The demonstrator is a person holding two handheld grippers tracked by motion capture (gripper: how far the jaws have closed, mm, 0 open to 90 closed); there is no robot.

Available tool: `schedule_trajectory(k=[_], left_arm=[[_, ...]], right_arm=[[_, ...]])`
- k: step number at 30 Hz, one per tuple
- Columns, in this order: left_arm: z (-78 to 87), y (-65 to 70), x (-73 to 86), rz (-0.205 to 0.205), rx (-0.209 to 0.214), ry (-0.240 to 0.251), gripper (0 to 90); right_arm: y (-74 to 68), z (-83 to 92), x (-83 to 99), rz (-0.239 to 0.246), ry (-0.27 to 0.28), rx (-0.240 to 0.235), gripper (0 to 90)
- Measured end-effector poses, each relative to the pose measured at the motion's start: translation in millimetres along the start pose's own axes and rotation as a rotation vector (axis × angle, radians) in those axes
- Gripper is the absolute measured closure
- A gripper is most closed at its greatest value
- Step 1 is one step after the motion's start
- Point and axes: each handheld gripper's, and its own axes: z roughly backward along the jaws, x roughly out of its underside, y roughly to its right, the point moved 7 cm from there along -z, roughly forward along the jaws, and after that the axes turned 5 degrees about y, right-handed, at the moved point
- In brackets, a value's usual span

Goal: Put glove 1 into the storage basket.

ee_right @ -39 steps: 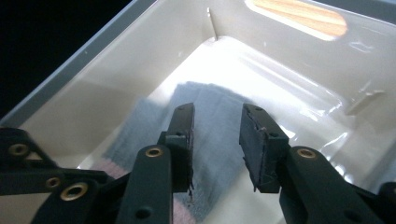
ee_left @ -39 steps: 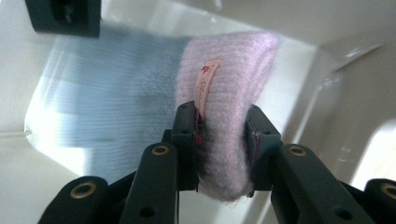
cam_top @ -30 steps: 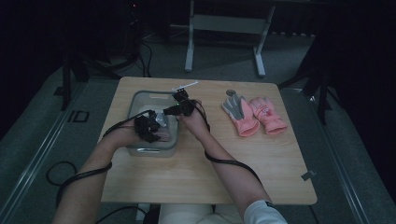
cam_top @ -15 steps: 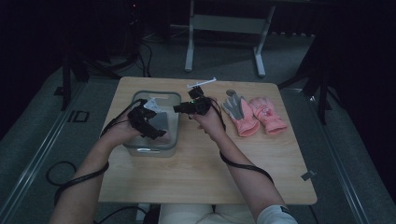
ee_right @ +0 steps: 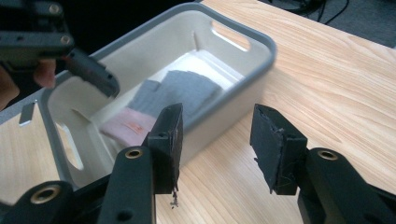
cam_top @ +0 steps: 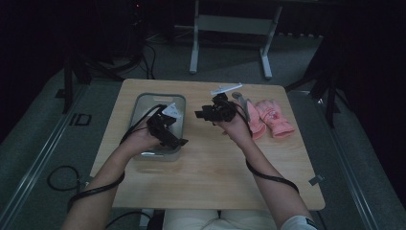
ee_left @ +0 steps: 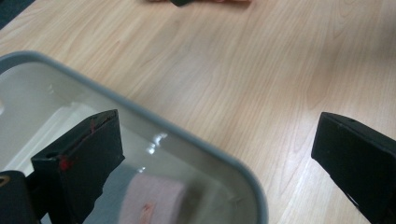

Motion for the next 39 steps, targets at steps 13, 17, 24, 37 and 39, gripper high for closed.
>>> schedule_trajectory(k=[13, 17, 24, 37, 39], left_arm=[[-30.7, 41.2, -21.6, -0.045, 0.07, 0.024, 1.4], [-41.3, 58.7, -24.9, -0.081, 0.08, 0.026, 1.4], [-59.8, 89.5, -21.3, -0.093, 0.123, 0.01, 1.5], [-85.0, 124.3, 27.4, -0.014, 0.025, 0.03, 1.5], [-88.2, 128.7, 35.8, 0.018, 0.005, 0.053, 1.5]], right_arm=[[55.5, 50.4, 24.6, -0.015, 0.036, 0.1, 57.9], [70.5, 59.1, 31.6, -0.026, 0.043, 0.124, 58.9], [98.3, 68.5, 47.7, -0.058, 0.016, 0.175, 62.8], [141.0, 76.1, 64.6, -0.081, -0.012, 0.268, 60.4], [146.0, 73.2, 68.2, -0.081, -0.02, 0.282, 60.5]])
